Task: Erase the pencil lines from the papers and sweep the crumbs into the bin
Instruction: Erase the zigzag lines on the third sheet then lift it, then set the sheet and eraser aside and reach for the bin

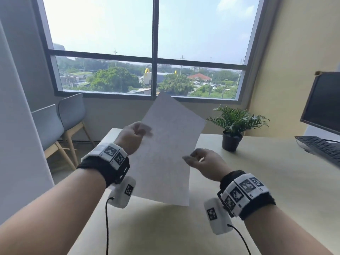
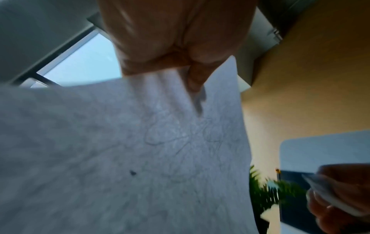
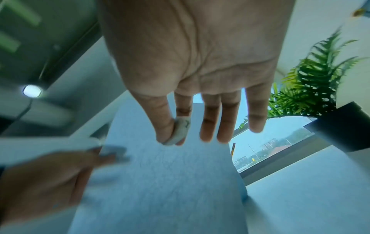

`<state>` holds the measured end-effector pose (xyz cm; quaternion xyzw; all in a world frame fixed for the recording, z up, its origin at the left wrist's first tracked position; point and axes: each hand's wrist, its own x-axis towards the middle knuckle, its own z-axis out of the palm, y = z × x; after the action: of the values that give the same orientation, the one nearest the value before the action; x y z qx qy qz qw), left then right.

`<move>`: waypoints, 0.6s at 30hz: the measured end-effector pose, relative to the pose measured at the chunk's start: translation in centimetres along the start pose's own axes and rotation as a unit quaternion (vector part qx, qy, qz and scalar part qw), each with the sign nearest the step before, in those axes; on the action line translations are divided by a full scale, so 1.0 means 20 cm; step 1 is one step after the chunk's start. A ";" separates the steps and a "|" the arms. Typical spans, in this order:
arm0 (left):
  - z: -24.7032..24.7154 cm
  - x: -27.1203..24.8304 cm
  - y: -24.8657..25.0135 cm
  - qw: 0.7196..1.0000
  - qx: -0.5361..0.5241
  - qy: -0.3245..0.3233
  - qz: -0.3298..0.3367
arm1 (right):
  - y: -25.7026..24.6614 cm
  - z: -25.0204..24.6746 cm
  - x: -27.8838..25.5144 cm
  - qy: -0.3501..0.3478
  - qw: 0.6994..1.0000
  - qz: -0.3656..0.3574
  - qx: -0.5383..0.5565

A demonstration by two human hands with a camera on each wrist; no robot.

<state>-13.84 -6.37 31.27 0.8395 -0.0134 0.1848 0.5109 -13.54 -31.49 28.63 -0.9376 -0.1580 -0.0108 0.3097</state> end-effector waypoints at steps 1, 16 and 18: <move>-0.02 -0.01 0.01 0.998 -0.063 0.014 0.009 | 0.00 -0.04 0.00 0.038 0.998 -0.002 0.050; 0.03 -0.17 0.17 0.962 -0.242 -0.110 0.064 | -0.05 -0.35 -0.06 0.203 0.956 -0.098 0.190; 0.10 -0.20 0.23 0.967 -0.164 -0.173 0.089 | -0.01 -0.37 -0.06 0.251 0.949 -0.112 0.154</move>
<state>-17.87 -10.93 33.10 0.7587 -0.2064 0.0769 0.6131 -14.26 -36.01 34.63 -0.8216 -0.1790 -0.2561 0.4768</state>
